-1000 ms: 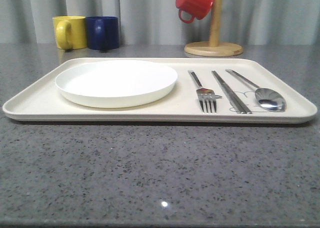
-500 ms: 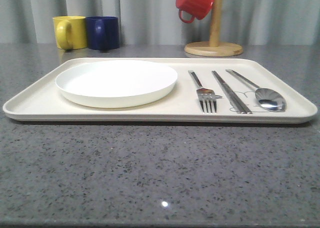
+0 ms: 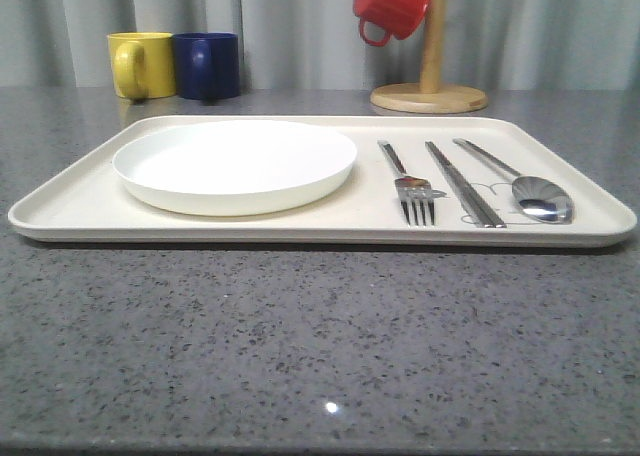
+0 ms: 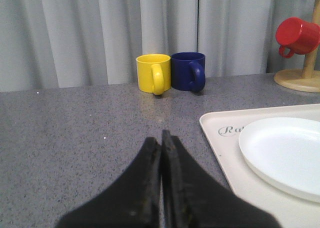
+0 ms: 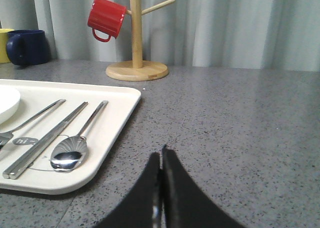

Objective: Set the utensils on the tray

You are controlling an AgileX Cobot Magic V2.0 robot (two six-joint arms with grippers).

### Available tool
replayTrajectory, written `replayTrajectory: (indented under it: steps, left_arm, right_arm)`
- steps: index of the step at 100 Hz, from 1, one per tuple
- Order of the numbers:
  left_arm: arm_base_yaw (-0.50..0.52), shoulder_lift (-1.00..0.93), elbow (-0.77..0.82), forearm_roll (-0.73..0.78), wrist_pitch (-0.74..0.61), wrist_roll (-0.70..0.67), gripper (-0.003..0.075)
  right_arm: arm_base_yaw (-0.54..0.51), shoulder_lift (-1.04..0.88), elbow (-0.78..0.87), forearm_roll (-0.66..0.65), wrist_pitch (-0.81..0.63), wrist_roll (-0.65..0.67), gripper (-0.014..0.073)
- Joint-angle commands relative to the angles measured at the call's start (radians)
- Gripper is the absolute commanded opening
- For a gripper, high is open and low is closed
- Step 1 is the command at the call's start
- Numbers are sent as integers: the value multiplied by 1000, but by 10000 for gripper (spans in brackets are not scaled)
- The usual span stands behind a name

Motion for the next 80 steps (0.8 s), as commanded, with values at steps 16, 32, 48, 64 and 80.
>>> replayTrajectory:
  steps: [16,32,48,64,80]
  left_arm:
    - [36,-122,109,25,-77,-29,-18]
    - [81,-206,185,23,-77,-32,-18]
    - [88,-295,245,19,-92,-32,-18]
    - [90,-294,306,3,-176,-32,-18]
    - [90,-294,325,1,-231,-32,-18]
  right_arm:
    - [-6,-19,-18,0,-86,-10,-68]
    - [-6,-19,-18,0,-86,-10,-68]
    - [-6,-19,-18,0,-86,-10,-68]
    - [-6,-19,-18,0,-86,-10,-68]
    - [-6,-19,-18,0,-86,-10,-68]
